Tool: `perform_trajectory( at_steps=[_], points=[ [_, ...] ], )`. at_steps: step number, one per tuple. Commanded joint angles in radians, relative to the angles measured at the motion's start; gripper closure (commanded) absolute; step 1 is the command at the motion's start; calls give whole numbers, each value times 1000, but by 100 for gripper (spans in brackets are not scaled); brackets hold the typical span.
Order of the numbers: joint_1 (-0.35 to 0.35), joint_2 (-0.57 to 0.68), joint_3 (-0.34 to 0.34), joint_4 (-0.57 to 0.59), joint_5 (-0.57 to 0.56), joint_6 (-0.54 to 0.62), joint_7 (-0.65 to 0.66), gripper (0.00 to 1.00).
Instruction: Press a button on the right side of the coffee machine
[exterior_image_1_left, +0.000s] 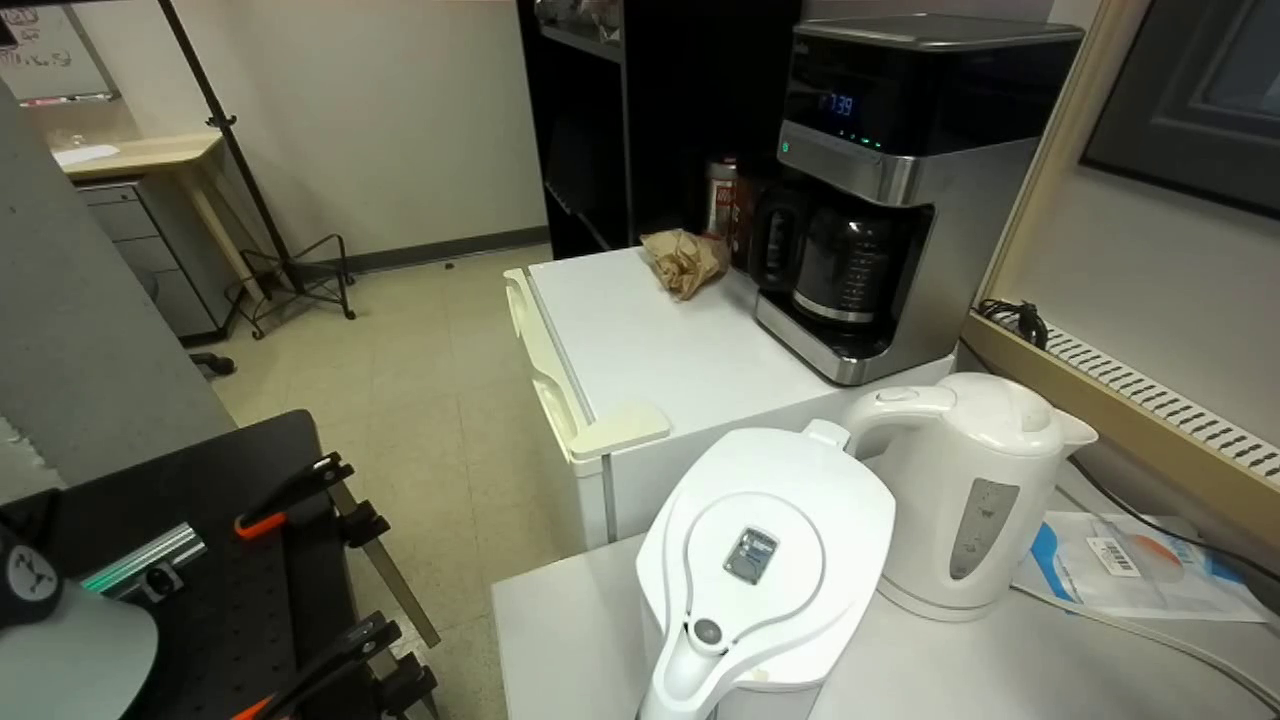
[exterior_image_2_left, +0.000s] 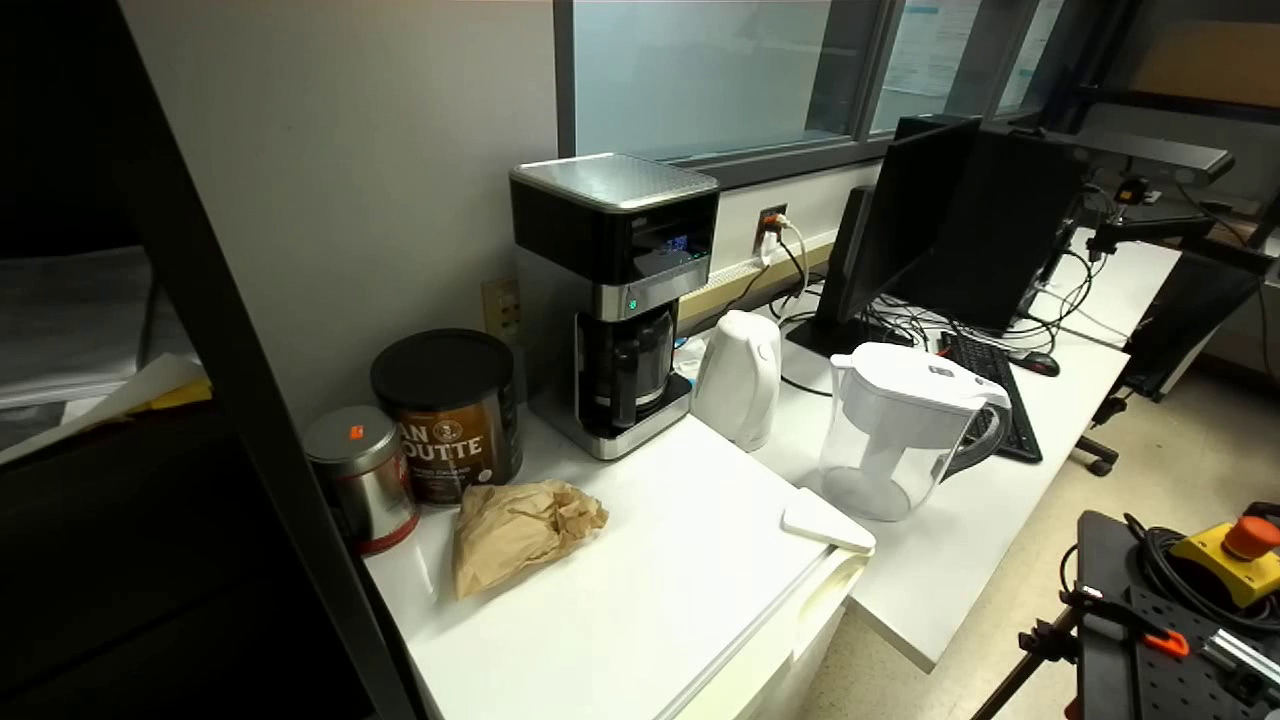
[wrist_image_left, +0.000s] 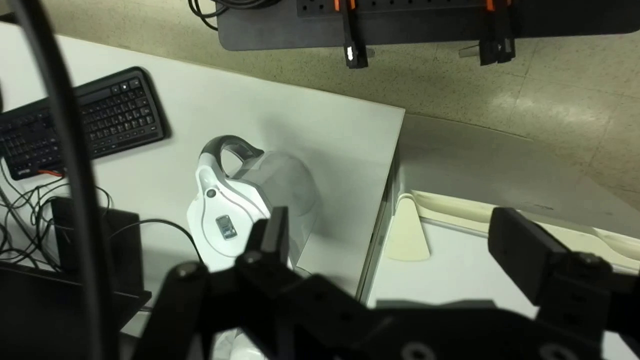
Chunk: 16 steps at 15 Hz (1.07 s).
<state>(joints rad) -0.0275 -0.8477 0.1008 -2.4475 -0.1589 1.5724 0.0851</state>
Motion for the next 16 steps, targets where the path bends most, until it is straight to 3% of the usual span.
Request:
perform_trajectory(
  at_steps=[1, 6, 7, 10, 16],
  points=[
    [20, 77, -24, -2, -43, 99, -29, 0],
    [13, 207, -42, 7, -90, 310, -45, 0],
    [9, 240, -45, 13, -98, 354, -48, 25],
    [1, 343, -52, 28, -136, 511, -52, 40],
    [-26, 545, -44, 83, -231, 810, -39, 87]
  ],
)
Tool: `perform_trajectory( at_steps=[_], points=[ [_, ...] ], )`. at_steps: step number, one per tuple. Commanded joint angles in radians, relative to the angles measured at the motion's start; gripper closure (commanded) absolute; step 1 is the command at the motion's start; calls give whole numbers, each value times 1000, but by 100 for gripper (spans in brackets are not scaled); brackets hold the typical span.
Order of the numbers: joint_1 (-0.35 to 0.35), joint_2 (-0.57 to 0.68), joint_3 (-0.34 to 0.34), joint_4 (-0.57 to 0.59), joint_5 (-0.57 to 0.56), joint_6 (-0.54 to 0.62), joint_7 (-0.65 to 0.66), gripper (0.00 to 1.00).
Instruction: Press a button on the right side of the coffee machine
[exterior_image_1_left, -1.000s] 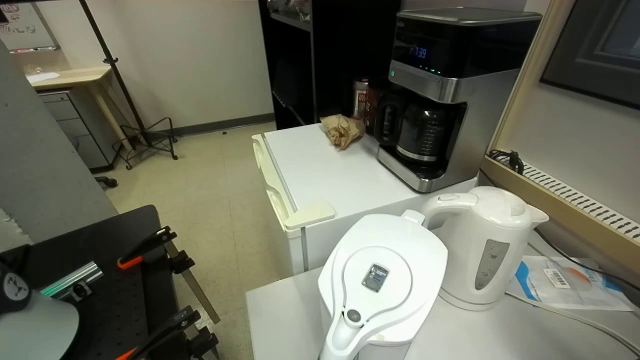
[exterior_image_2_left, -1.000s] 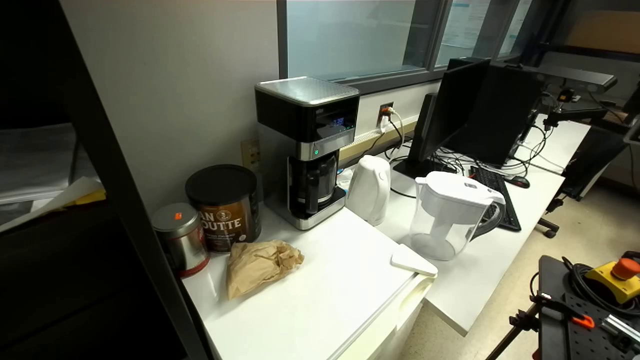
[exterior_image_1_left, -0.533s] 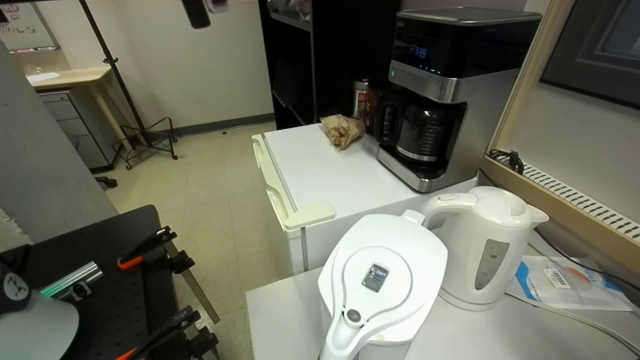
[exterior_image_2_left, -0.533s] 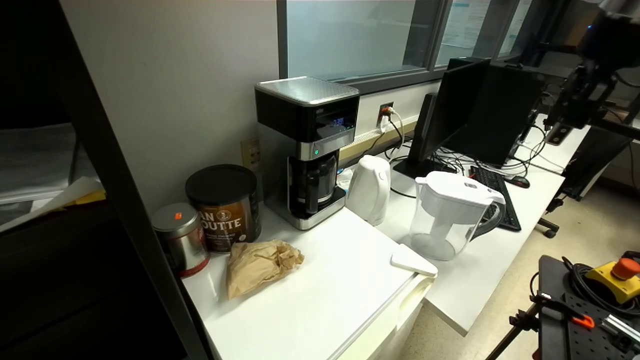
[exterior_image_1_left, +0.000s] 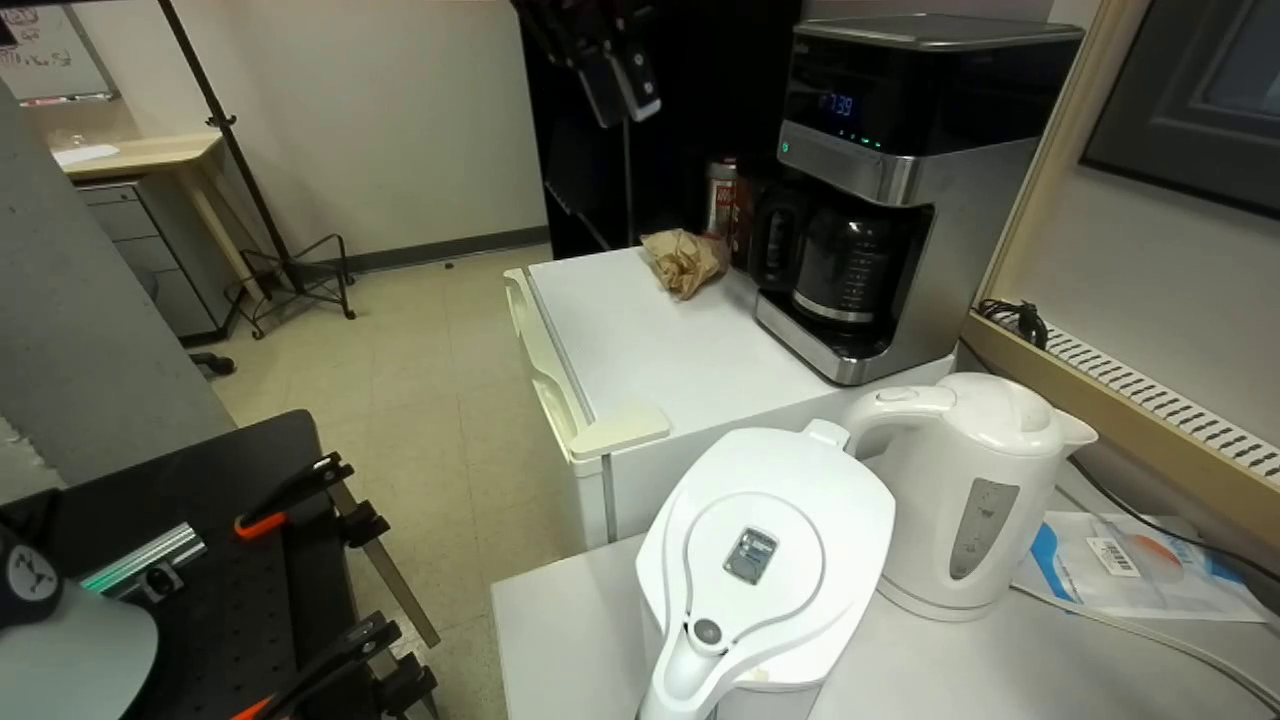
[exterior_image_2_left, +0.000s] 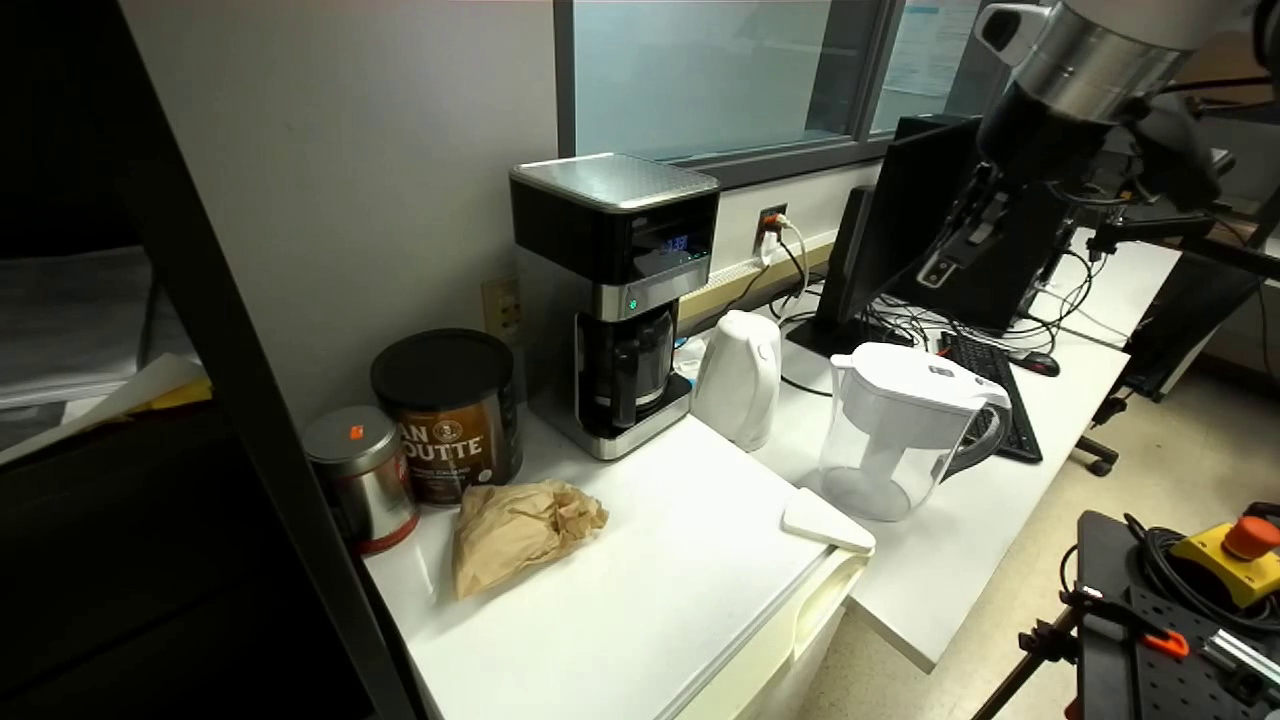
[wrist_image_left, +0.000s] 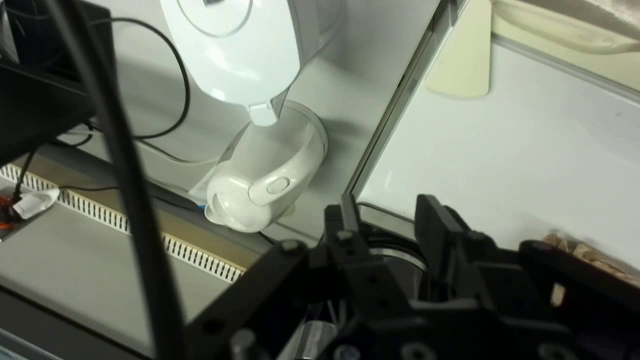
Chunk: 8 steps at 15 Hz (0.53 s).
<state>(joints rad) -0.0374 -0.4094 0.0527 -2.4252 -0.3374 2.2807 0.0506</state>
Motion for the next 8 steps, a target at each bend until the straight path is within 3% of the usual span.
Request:
perform_trajectory(
  at_steps=[1, 3, 8],
  points=[
    [-20, 136, 3, 74, -67, 139, -2, 95],
    [-33, 191, 5, 101, -109, 213, 11, 100],
    [-57, 308, -1, 174, -215, 331, 66, 98]
  ],
)
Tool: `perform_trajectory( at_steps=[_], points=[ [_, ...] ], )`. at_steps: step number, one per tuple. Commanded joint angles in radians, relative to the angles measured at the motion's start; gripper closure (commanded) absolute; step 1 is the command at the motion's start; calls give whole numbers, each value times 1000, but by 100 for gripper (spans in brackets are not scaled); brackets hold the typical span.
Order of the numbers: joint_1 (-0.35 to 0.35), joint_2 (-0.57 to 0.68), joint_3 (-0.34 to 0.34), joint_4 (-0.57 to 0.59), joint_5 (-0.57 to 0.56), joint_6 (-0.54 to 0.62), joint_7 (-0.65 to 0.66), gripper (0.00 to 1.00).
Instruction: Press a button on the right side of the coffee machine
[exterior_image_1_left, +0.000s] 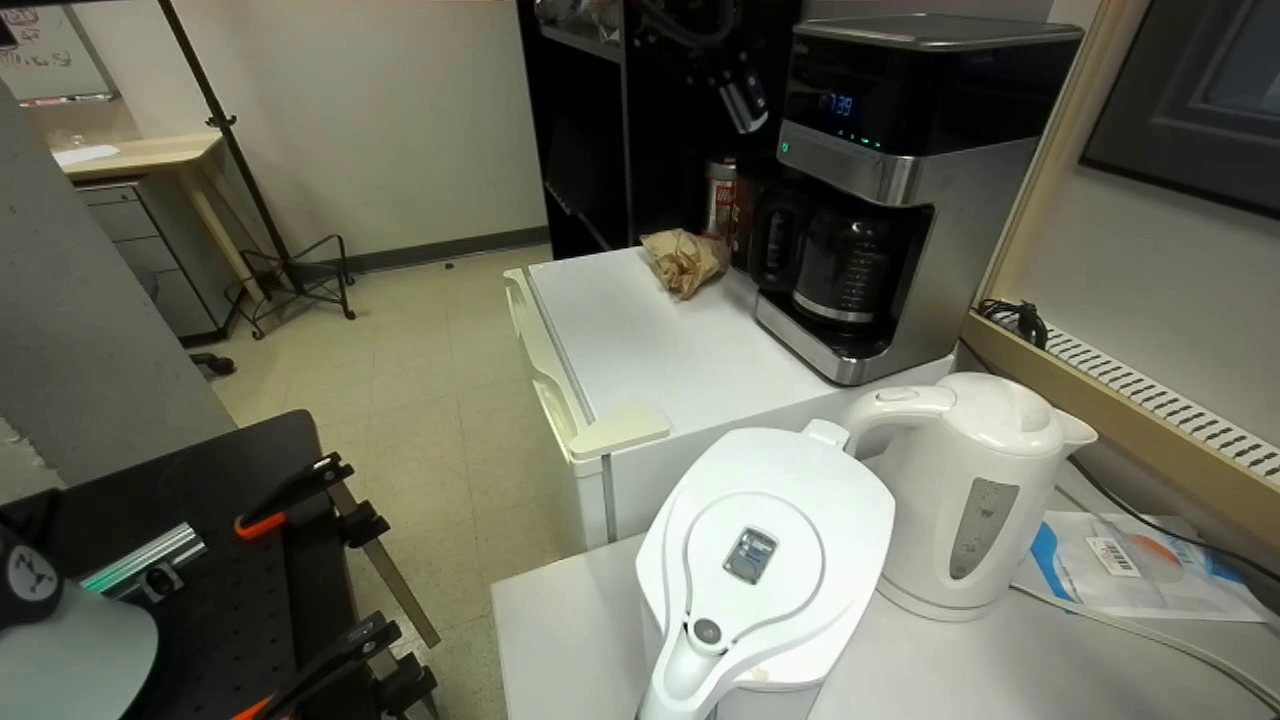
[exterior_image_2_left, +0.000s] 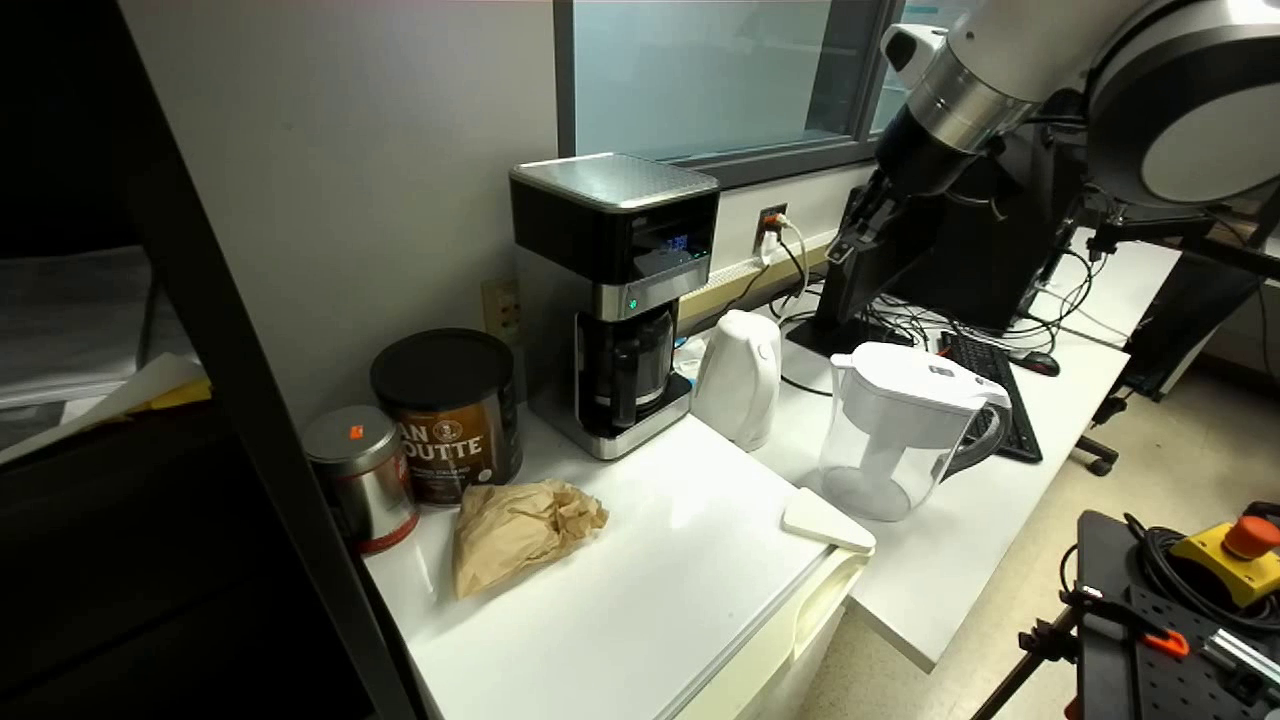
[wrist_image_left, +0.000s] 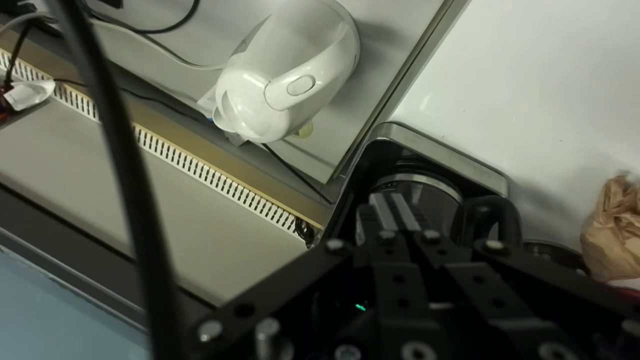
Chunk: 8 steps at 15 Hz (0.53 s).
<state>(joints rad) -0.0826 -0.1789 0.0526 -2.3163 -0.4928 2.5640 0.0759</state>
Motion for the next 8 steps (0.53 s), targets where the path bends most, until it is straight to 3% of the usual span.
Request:
perform_trajectory(
  at_steps=[1, 8],
  points=[
    [-14, 96, -4, 79, -77, 62, 52, 97],
    [9, 226, -34, 188, -99, 108, 81, 98]
  ],
)
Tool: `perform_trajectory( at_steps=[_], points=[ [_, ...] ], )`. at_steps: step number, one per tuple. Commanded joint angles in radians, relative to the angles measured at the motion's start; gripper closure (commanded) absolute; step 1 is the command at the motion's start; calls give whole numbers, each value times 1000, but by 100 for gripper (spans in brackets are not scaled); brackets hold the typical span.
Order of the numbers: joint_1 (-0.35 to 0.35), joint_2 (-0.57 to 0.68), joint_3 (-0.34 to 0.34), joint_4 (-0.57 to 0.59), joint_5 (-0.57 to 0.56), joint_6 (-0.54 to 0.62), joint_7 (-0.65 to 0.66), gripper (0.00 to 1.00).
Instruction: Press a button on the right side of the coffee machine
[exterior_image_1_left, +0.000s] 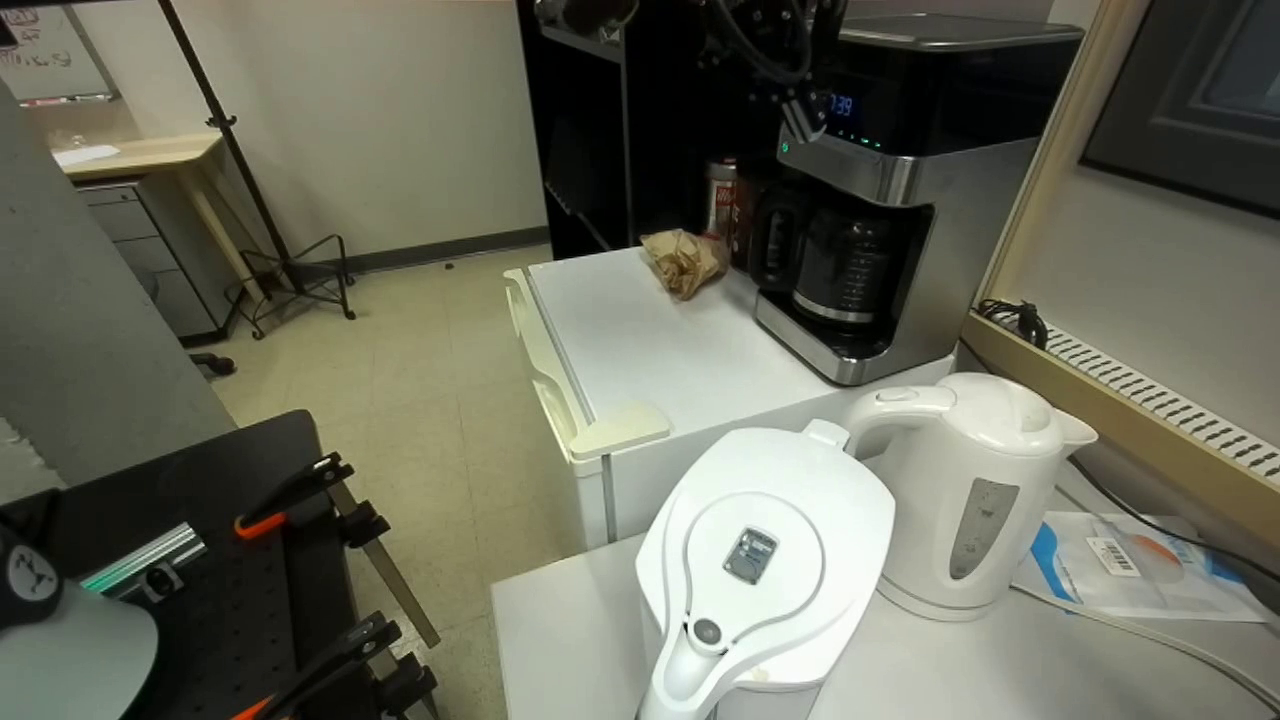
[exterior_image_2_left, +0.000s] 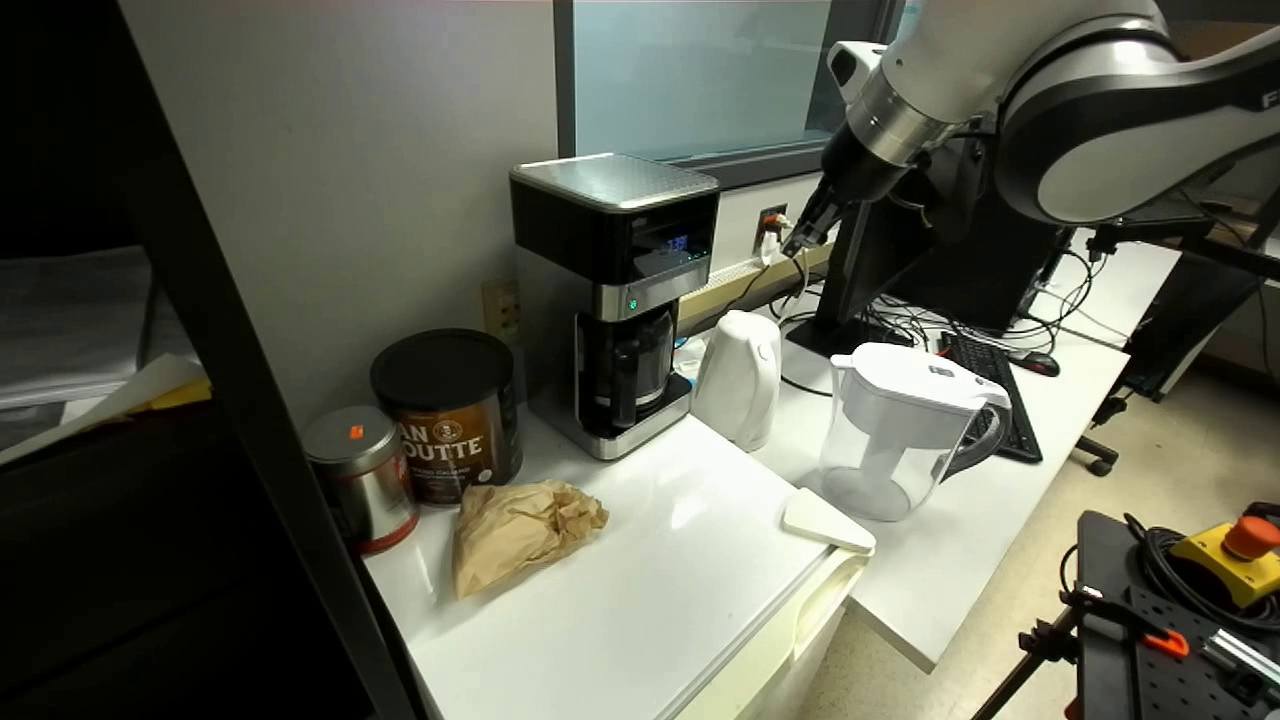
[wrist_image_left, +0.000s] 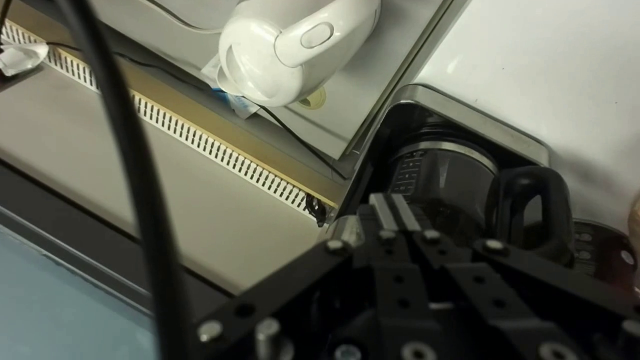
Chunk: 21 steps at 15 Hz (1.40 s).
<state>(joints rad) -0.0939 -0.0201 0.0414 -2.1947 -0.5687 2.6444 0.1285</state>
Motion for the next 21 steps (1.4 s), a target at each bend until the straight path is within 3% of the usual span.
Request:
perform_trajectory(
  at_steps=[1, 21],
  points=[
    [25, 83, -28, 80, -20, 31, 29, 98],
    [116, 299, -113, 275, 14, 91, 16, 98]
  ],
)
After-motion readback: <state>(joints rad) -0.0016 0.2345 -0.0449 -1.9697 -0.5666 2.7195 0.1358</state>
